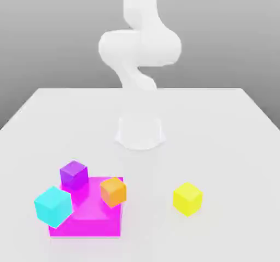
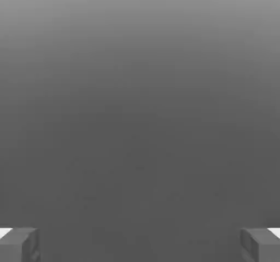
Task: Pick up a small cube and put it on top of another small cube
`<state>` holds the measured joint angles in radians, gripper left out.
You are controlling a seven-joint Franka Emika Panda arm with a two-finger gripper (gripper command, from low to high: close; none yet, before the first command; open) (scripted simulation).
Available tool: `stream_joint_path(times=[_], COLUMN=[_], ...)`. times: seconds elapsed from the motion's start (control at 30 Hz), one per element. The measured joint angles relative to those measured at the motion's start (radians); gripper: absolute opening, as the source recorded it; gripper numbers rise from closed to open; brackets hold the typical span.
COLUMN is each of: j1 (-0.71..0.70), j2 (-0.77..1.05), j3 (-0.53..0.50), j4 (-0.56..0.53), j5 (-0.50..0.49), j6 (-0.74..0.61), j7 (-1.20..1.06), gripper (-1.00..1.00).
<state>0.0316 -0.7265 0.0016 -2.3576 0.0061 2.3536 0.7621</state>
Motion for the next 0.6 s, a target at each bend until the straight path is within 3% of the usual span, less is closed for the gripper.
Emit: stream_joint_path(times=[0.6], j1=[0.238], j2=[0.674], j3=[0.077], j4=[-0.485], j5=[0.007], j6=[0.475], j7=[-0.304], gripper=[0.0])
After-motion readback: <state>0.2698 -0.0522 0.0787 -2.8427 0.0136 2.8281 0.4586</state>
